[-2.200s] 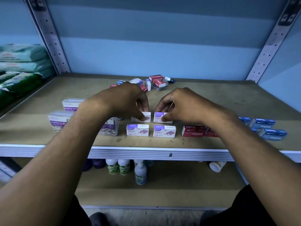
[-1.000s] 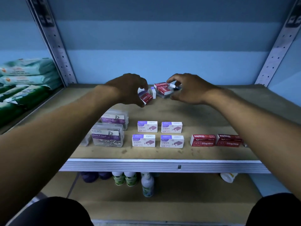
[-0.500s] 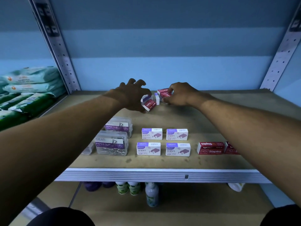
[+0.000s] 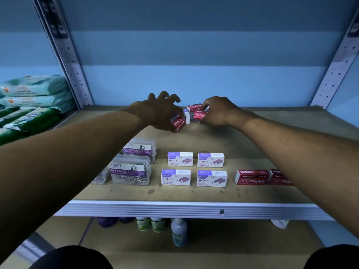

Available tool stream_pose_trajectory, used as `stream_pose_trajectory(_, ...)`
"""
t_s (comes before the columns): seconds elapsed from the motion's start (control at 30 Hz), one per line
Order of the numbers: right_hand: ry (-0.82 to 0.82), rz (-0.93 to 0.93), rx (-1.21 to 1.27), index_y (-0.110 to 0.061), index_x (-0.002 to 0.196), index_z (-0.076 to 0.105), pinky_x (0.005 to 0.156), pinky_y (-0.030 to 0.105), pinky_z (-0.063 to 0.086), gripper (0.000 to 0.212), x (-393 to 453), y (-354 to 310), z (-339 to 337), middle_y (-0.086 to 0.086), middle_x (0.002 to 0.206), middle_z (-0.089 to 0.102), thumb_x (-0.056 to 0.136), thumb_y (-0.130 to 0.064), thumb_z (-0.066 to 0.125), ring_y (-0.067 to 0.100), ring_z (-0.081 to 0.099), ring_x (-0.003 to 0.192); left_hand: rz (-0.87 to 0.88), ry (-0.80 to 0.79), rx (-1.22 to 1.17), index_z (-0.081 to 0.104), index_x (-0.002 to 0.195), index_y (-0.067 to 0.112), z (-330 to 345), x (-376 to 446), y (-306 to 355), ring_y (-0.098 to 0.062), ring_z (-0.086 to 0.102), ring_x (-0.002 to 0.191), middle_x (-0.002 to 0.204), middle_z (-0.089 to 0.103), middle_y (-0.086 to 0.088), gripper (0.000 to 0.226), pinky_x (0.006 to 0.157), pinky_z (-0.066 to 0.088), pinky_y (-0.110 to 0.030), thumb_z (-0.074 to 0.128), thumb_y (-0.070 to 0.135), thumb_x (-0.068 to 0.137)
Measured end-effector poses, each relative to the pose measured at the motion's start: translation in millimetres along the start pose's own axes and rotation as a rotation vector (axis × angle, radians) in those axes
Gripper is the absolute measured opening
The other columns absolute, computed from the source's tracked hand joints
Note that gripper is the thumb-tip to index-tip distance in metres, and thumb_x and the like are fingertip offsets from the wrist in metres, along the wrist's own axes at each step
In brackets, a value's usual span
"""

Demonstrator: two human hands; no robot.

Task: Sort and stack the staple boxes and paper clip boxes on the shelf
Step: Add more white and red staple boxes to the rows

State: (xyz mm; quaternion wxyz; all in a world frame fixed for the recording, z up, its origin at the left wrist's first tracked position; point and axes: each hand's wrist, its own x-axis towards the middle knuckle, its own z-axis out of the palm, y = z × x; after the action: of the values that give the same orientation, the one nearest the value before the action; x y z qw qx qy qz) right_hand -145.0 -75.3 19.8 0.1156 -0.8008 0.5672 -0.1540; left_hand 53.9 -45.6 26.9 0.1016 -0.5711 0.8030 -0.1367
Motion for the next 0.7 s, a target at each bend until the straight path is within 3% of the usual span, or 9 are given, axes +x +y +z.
stream_pose_trajectory(0.1,0.005,-0.051,0.012,-0.021,0.107,0.070,0.079,0.026,0.042,0.033,-5.4,6.0,-1.9,0.000,0.119,0.066,0.081,-0.040,0.079,0.019,0.059,0.103,0.034,0.045,0.055,0.051,0.130,0.032,-8.0,-0.3,3.0,-0.026,0.032,0.131,0.142,0.041,0.000,0.058,0.104,0.035,-0.048,0.066,0.058,0.080)
stream_pose_trajectory(0.23,0.002,-0.092,0.033,-0.024,0.100,0.067,0.069,0.025,0.039,0.024,-18.7,11.8,-6.6,-0.007,0.100,0.061,0.079,-0.022,0.079,0.015,0.056,0.094,0.068,0.141,0.069,0.053,0.117,0.017,-13.4,-2.5,10.9,-0.027,0.043,0.113,0.120,0.057,-0.005,0.057,0.092,0.039,-0.041,0.071,0.052,0.076)
stream_pose_trajectory(0.33,-0.035,-0.100,0.045,-0.026,0.086,0.069,0.060,0.022,0.040,0.019,-27.1,12.8,-13.3,-0.014,0.084,0.060,0.076,-0.014,0.079,0.010,0.058,0.083,0.075,0.156,0.007,0.051,0.117,0.015,-13.9,-4.7,13.3,-0.027,0.045,0.110,0.118,0.057,-0.007,0.060,0.085,0.037,-0.036,0.074,0.050,0.074)
stream_pose_trajectory(0.47,-0.050,-0.111,0.045,-0.028,0.082,0.068,0.070,0.025,0.046,0.019,-35.5,16.0,-19.3,-0.012,0.086,0.063,0.076,-0.011,0.074,0.010,0.060,0.082,0.089,0.189,-0.057,0.051,0.131,0.022,-8.5,-8.9,16.6,-0.028,0.046,0.112,0.122,0.051,-0.007,0.065,0.078,0.034,-0.032,0.070,0.049,0.076)
stream_pose_trajectory(0.6,-0.053,-0.108,0.032,-0.028,0.087,0.072,0.076,0.024,0.050,0.020,-44.2,19.7,-26.2,-0.014,0.085,0.065,0.080,-0.011,0.065,0.012,0.065,0.091,0.052,0.222,-0.219,0.055,0.116,0.021,-7.6,-15.5,24.2,-0.027,0.050,0.103,0.104,0.050,-0.003,0.053,0.082,0.047,-0.037,0.074,0.044,0.072)
stream_pose_trajectory(0.7,-0.072,-0.098,0.014,-0.028,0.088,0.072,0.076,0.024,0.051,0.019,-49.9,21.6,-29.9,-0.015,0.087,0.067,0.081,-0.012,0.065,0.010,0.065,0.091,0.002,0.213,-0.401,0.052,0.101,0.017,-9.4,-17.3,31.8,-0.027,0.056,0.093,0.093,0.054,0.000,0.050,0.077,0.048,-0.038,0.080,0.044,0.069)
